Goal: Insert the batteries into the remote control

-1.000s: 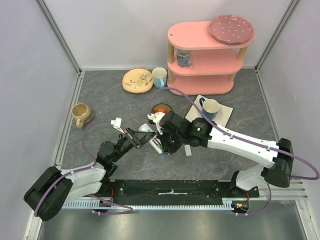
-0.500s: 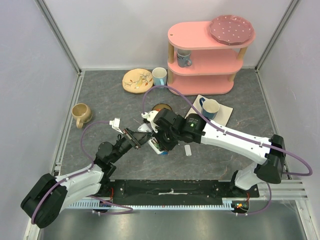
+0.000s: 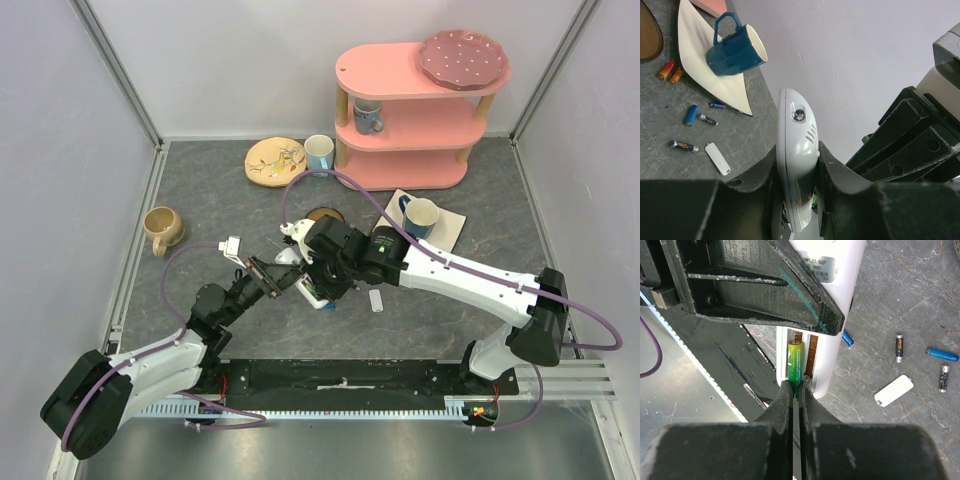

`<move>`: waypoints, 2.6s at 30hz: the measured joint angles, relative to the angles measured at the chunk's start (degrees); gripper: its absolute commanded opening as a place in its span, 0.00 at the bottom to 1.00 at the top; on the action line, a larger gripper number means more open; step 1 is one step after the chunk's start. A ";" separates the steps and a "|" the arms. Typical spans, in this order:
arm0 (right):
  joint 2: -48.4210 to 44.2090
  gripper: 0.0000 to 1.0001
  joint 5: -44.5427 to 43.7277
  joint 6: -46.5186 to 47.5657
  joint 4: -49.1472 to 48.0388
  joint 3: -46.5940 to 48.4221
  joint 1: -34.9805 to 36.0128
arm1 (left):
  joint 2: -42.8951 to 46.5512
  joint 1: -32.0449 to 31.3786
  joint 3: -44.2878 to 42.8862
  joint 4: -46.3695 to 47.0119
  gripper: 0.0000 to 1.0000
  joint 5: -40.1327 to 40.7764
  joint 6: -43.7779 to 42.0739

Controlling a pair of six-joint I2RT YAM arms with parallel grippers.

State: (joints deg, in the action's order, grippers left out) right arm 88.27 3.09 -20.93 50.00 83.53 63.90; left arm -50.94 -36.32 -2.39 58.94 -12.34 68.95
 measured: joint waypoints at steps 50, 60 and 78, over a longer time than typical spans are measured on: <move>3.74 0.00 -1.40 -7.10 -5.64 0.17 -0.33 | 4.37 0.37 0.90 -5.79 0.02 4.59 0.26; 3.93 0.02 -0.28 -9.55 -7.10 0.17 -0.92 | 5.22 0.37 0.90 -6.14 0.02 6.10 0.26; 4.79 0.14 1.14 -12.11 -8.83 0.15 -1.29 | 8.37 0.37 0.90 -10.01 0.02 7.87 0.22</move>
State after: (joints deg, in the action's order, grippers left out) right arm 93.06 4.23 -33.04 41.17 83.68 62.61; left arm -42.57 -35.94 -1.50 48.93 -4.47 69.17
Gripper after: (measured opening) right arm 0.136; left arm 0.332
